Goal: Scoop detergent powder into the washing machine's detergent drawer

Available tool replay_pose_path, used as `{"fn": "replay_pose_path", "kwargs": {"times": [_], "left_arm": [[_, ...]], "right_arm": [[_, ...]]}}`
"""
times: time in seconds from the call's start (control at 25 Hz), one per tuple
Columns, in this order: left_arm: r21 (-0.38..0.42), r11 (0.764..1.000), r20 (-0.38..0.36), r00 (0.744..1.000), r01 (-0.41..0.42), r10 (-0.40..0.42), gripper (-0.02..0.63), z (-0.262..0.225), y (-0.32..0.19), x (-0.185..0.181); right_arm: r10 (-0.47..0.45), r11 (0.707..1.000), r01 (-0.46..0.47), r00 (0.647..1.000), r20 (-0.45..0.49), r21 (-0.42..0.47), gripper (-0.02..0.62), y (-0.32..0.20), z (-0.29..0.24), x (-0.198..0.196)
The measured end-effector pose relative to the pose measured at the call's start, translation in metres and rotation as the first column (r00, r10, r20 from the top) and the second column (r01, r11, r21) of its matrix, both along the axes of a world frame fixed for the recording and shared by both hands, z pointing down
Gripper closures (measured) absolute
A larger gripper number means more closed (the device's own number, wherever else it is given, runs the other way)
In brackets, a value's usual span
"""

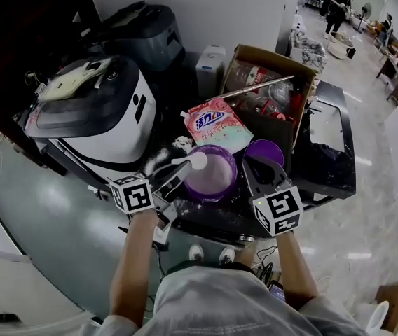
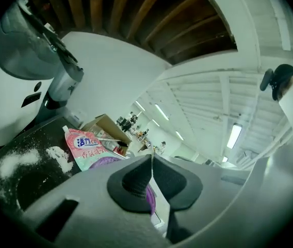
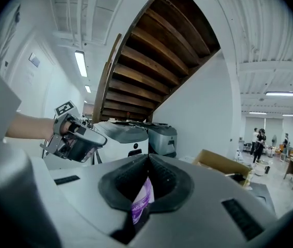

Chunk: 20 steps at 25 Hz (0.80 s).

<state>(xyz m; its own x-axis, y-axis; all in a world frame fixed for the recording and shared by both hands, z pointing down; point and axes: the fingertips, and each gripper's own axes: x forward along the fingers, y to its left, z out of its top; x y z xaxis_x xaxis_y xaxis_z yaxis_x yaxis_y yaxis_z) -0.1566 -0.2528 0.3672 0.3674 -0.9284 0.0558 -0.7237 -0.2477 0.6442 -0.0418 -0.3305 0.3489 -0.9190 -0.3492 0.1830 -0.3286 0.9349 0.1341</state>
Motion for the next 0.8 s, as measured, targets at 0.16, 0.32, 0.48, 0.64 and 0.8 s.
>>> {"fn": "replay_pose_path", "kwargs": {"times": [0.16, 0.32, 0.48, 0.64, 0.8], "left_arm": [[0.015, 0.999, -0.072, 0.996, 0.046, -0.045, 0.591, -0.002, 0.02, -0.003], [0.02, 0.998, -0.086, 0.994, 0.067, -0.065, 0.591, 0.001, 0.045, -0.015], [0.037, 0.998, -0.09, 0.995, 0.055, -0.051, 0.592, 0.002, 0.076, -0.035], [0.053, 0.998, -0.09, 0.996, 0.024, -0.02, 0.591, 0.009, 0.113, -0.067], [0.041, 0.999, -0.099, 0.995, -0.014, 0.018, 0.592, 0.02, 0.148, -0.104]], "right_arm": [[-0.033, 0.999, 0.033, 0.999, -0.024, 0.012, 0.591, 0.018, 0.007, 0.003], [-0.009, 1.0, 0.009, 1.0, -0.022, 0.028, 0.591, 0.037, 0.006, 0.005], [0.042, 0.998, -0.042, 0.999, -0.004, 0.05, 0.591, 0.062, 0.001, 0.001], [0.108, 0.991, -0.108, 0.994, 0.006, 0.081, 0.591, 0.094, 0.003, -0.017], [0.211, 0.975, -0.212, 0.977, 0.011, 0.069, 0.591, 0.134, 0.01, -0.033]]}}
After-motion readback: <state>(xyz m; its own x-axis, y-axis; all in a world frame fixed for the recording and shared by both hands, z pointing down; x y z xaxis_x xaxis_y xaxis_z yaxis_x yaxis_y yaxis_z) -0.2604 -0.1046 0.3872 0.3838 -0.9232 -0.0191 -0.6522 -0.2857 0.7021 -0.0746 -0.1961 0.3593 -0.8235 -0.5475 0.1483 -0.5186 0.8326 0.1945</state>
